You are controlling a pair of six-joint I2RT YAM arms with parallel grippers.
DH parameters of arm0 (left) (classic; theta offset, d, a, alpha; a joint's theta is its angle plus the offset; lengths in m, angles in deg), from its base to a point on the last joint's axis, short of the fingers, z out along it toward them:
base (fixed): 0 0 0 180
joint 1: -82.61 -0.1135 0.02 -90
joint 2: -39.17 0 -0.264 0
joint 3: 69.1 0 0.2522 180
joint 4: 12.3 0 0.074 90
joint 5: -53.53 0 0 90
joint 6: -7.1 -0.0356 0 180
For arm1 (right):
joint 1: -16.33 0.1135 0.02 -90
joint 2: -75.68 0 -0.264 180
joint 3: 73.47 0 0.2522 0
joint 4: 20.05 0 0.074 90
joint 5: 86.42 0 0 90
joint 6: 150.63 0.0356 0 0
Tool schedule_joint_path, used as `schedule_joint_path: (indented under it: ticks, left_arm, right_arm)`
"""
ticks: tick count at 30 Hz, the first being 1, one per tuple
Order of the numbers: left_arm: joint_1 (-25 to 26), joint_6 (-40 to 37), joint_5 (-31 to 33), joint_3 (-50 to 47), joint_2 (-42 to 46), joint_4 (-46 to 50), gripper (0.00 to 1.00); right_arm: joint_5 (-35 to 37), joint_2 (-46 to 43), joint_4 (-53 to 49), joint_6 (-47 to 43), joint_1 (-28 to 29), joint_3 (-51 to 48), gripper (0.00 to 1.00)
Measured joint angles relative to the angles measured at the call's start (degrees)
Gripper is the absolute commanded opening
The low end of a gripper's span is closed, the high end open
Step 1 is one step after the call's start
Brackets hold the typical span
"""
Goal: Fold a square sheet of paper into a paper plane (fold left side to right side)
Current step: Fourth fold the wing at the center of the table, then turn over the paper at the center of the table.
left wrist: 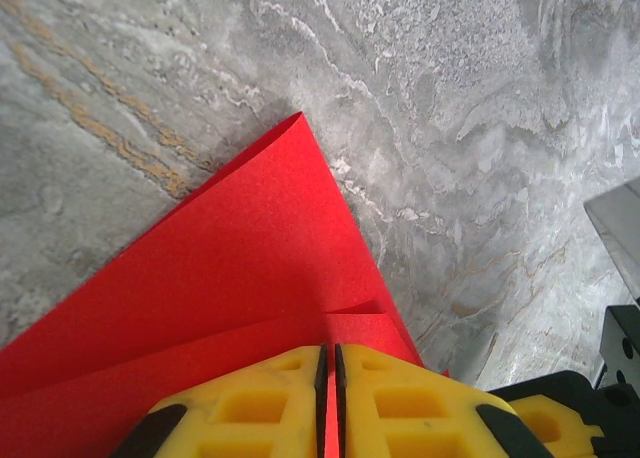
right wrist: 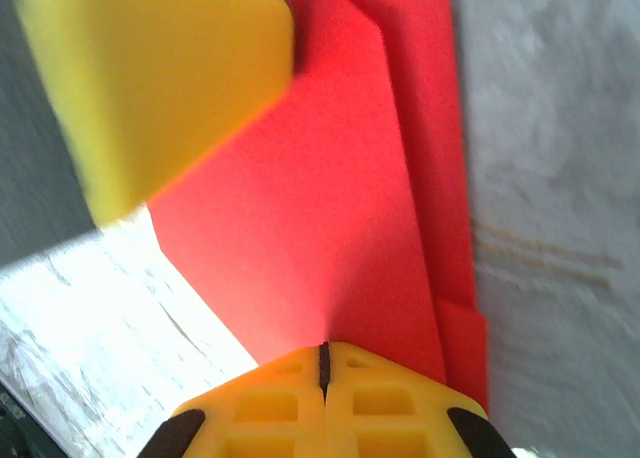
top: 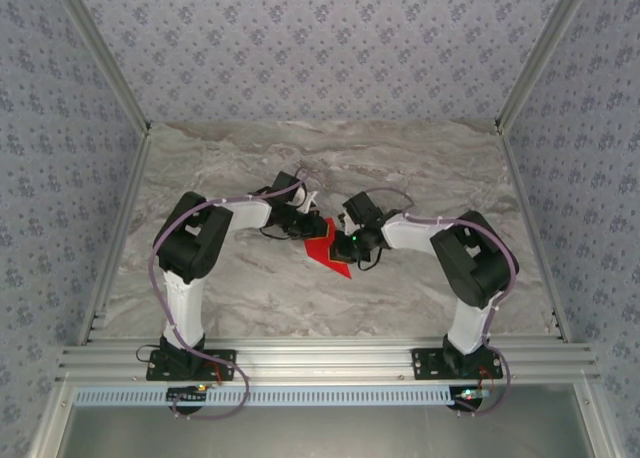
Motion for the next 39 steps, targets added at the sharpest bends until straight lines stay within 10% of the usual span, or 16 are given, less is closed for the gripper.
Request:
schedule_joint_path:
  ticks: [19,32,39]
  left_arm:
    - [0.5,0.2,-0.5,0.2,0.3,0.2,0.24]
    - [-4.0,6.0,1.0,-10.4,17.8,-3.9,0.42]
    - [-4.4,10.7,1.0,-16.3,15.2,-8.1,0.42]
  right_arm:
    - [-1.6,-16.7,-0.6,-0.3,-4.3,-18.0,0.00]
    - [2.1,-21.9,-1.2,-11.1,-6.5,-14.4,0.40]
    - [3.1,-21.9,1.8,-12.5,-6.0,-14.0,0.43]
